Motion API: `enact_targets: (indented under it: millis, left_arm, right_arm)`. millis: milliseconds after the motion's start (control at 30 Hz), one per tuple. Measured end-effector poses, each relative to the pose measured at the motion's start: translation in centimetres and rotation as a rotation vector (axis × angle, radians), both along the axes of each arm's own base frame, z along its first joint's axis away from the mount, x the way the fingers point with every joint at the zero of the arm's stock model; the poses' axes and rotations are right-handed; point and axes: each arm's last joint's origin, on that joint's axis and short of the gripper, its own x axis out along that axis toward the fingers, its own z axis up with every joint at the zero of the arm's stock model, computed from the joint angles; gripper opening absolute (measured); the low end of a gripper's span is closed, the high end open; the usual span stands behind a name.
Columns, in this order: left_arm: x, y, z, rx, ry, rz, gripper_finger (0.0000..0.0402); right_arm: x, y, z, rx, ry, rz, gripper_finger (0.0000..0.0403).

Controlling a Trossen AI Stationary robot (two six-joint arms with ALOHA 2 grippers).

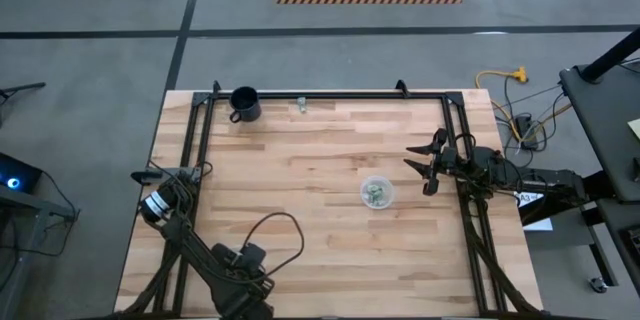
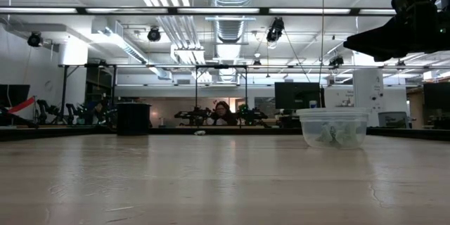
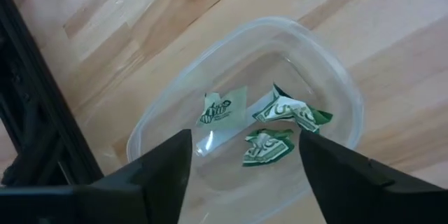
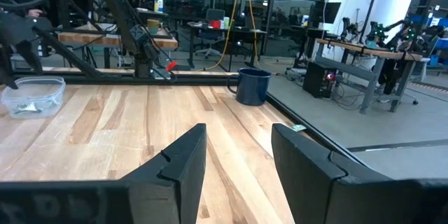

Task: Pick and place Stevia / Truvia into bins
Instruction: Put the white stevia packet into the left transparent container

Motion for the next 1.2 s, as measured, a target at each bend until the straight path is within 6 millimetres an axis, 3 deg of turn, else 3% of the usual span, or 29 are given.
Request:
enact_targets:
  millis: [567, 933, 1200]
  left_arm:
    - [0.4, 0.7, 0.6, 0.033, -0.038, -0.031, 0.0258]
    - [2.7, 3.8, 2.4, 0.165, -0.223, -0.06, 0.0258]
    - [5.3, 7.0, 2.9, 0.408, -0.394, -0.072, 0.0258]
  right_arm:
    - [0.0, 0.0, 0.0, 0.0, 0.0, 0.0, 0.0153]
    - [0.0, 0.0, 0.0, 0.0, 0.0, 0.0, 0.0153]
    - [0.0, 0.0, 0.0, 0.0, 0.0, 0.0, 0.0153]
